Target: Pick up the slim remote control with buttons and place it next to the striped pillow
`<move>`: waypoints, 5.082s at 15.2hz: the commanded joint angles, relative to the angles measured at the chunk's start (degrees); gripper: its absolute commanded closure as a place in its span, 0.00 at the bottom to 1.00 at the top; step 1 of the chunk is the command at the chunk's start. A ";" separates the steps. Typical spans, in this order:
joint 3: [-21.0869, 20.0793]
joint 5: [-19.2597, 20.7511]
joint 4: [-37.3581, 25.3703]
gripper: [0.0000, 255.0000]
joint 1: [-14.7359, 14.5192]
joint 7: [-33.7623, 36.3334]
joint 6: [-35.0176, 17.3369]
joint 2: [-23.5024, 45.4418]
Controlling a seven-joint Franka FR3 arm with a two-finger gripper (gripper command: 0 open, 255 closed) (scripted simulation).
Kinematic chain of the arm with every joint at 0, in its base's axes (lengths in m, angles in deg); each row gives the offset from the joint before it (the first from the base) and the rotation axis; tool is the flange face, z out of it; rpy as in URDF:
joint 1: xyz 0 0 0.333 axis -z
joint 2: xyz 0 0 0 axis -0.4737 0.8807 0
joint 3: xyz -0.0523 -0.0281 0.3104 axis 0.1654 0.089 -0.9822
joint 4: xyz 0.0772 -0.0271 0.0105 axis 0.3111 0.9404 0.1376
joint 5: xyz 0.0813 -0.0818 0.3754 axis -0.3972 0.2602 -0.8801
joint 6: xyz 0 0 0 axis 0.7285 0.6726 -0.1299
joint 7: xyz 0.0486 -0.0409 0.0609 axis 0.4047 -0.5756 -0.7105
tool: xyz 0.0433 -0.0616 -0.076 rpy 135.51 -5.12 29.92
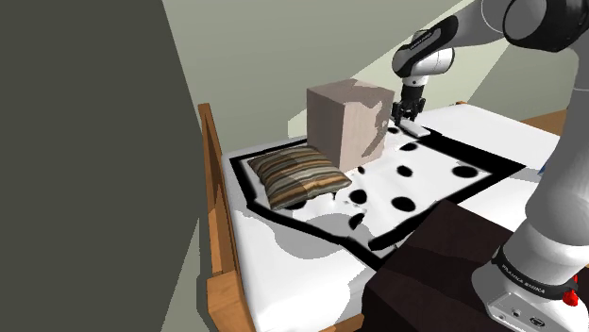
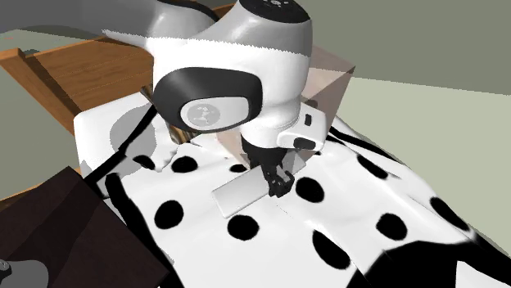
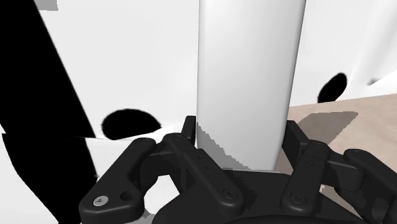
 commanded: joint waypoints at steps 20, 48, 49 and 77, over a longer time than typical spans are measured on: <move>-11.32 6.61 23.75 1.00 -17.09 31.38 -5.83 -18.72; -28.10 7.27 16.84 1.00 -33.41 64.87 -7.52 -9.91; -28.08 7.39 17.09 1.00 -33.43 64.95 -8.25 -9.43; -26.03 11.85 18.95 1.00 -34.89 68.05 -27.17 7.83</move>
